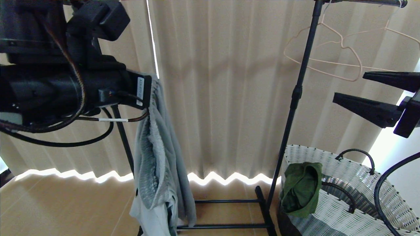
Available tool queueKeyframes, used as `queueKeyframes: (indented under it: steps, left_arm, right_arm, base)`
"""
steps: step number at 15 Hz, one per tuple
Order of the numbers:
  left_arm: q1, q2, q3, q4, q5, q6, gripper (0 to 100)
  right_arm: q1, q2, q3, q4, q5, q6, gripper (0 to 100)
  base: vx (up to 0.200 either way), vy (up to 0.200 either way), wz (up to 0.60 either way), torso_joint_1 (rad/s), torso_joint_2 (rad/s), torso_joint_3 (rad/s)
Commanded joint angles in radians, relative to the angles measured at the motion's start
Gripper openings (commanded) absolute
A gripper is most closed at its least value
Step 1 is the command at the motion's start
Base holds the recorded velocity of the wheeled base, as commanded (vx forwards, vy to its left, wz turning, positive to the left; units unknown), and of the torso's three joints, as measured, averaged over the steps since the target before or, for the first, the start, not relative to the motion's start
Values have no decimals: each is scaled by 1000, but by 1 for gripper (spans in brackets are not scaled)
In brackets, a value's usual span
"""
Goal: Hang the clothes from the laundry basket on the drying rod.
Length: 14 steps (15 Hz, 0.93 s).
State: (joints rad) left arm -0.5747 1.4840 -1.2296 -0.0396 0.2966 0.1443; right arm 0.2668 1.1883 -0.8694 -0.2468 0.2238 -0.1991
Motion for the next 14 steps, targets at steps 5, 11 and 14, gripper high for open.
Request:
queueKeyframes:
  steps: [5, 11, 14]
  left_arm:
    - [101, -237, 306, -5, -4, -68, 0]
    - [220, -378, 415, -3, -10, -83, 0]
    - [223, -387, 417, -3, -10, -83, 0]
  right_arm:
    - [-144, -26, 93, -29, -172, -43, 100]
    - [-186, -33, 151, -167, -215, -45, 100]
    - [-210, -36, 161, -200, -215, -43, 100]
  base:
    - [0, 0, 0, 0, 0, 0]
    - [0, 0, 0, 0, 0, 0]
    - [0, 0, 0, 0, 0, 0]
